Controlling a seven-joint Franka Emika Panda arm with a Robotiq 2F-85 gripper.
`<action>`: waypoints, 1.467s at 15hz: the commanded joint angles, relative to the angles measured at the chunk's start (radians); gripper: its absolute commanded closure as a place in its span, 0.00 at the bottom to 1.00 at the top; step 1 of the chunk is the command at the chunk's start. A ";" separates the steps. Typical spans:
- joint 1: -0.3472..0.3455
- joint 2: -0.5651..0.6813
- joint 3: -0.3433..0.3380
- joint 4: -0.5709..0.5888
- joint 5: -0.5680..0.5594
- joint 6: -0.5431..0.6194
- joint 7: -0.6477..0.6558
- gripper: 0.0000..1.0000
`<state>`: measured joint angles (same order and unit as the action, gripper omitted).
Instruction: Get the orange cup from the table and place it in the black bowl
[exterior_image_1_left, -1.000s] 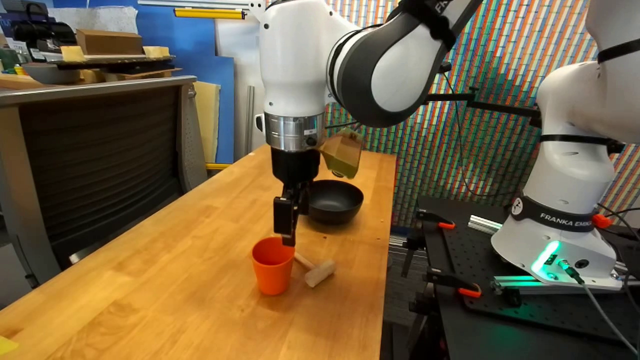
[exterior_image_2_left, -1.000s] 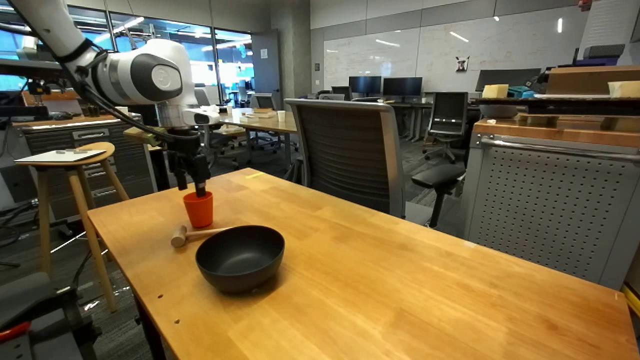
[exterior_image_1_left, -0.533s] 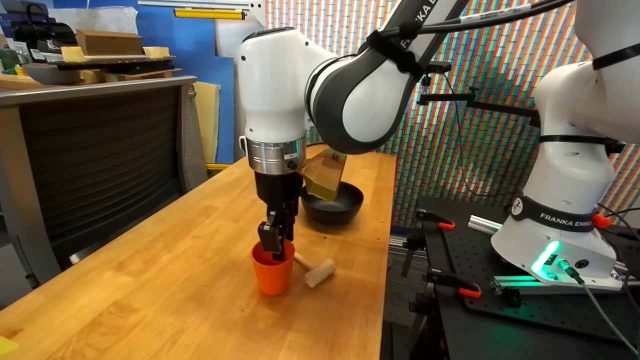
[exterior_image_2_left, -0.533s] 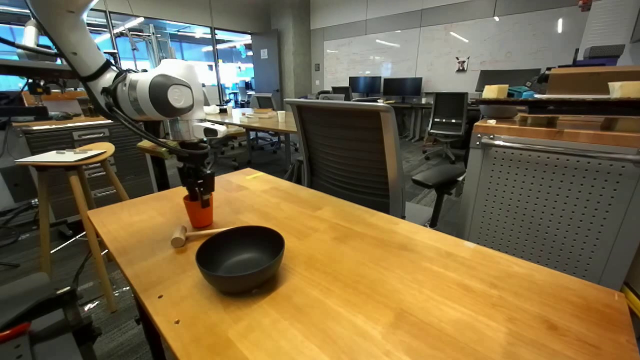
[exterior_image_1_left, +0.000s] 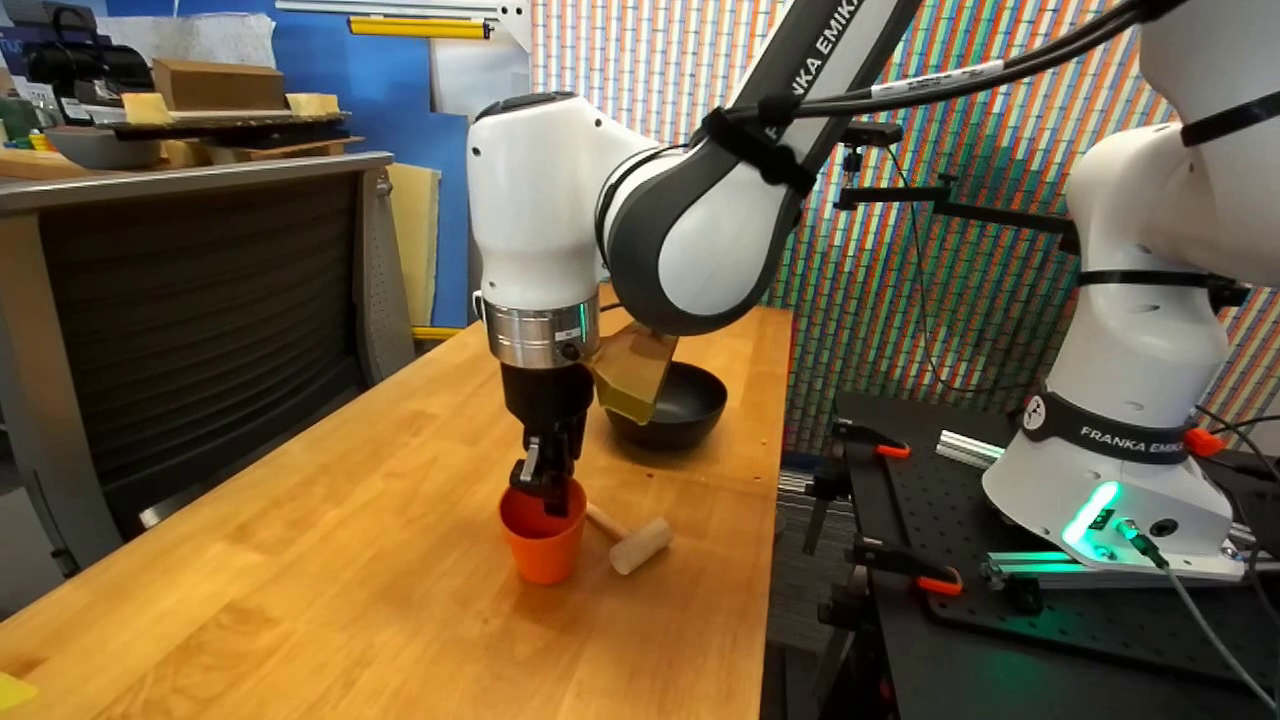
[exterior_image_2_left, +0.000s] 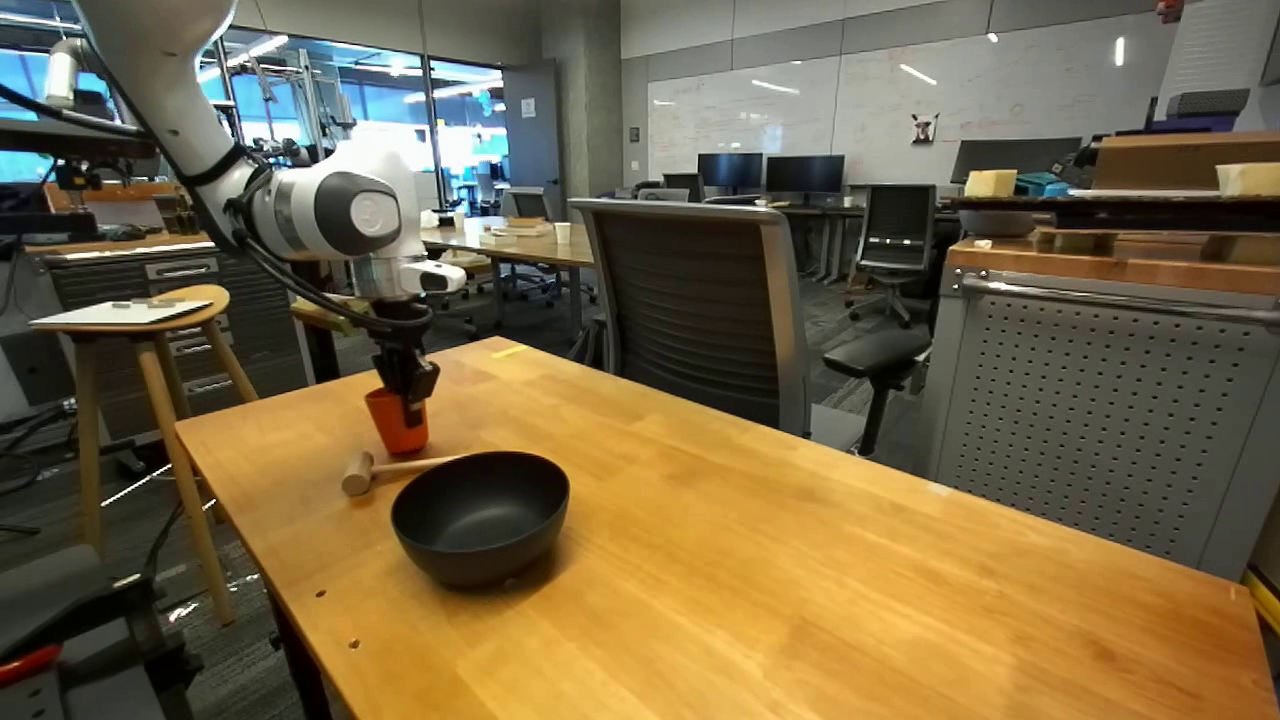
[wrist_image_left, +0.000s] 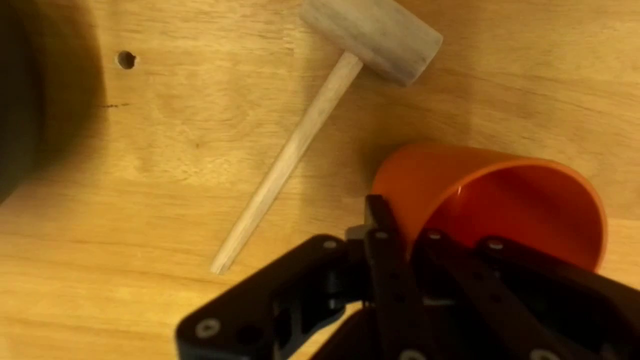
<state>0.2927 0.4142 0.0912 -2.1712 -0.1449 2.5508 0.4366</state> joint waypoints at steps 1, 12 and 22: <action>0.006 -0.098 -0.021 -0.012 0.016 -0.052 0.013 0.98; -0.197 -0.474 -0.166 -0.210 -0.329 -0.159 0.418 0.97; -0.322 -0.385 -0.168 -0.395 0.245 0.031 0.297 0.98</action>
<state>-0.0077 -0.0003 -0.0843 -2.5365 -0.0470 2.4975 0.7909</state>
